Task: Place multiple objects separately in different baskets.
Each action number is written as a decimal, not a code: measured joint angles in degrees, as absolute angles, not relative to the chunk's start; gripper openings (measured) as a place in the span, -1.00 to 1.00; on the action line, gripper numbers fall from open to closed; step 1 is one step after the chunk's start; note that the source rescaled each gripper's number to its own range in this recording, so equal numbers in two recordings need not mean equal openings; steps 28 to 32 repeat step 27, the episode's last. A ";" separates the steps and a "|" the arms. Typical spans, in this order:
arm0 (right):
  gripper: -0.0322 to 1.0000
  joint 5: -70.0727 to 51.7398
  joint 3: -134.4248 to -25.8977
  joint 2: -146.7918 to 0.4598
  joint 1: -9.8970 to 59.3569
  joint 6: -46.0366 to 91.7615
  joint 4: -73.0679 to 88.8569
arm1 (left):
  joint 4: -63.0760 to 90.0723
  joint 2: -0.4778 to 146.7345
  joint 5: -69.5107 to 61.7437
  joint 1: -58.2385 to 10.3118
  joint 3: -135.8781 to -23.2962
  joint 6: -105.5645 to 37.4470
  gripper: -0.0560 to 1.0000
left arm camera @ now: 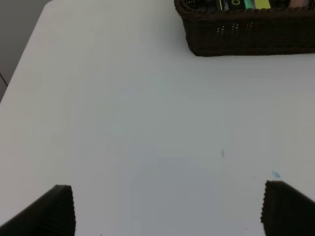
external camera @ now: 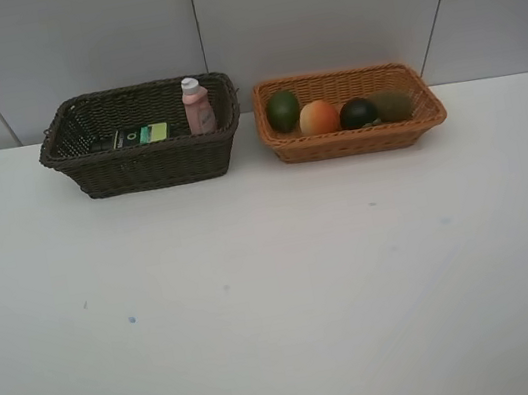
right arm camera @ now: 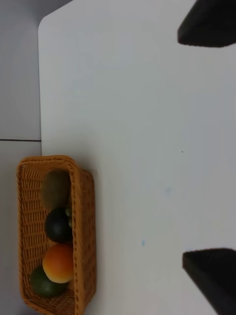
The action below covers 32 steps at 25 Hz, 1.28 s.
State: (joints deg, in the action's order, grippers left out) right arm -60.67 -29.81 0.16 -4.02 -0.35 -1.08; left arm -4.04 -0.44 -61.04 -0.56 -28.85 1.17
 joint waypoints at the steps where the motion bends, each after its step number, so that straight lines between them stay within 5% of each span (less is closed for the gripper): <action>1: 0.96 -60.67 -29.81 0.16 -4.02 -0.35 -1.08 | -4.04 -0.44 -61.04 -0.56 -28.85 1.17 1.00; 32: 0.96 -60.67 -29.81 0.16 -4.02 -0.35 -1.08 | -4.04 -0.44 -61.04 -0.56 -28.85 1.02 1.00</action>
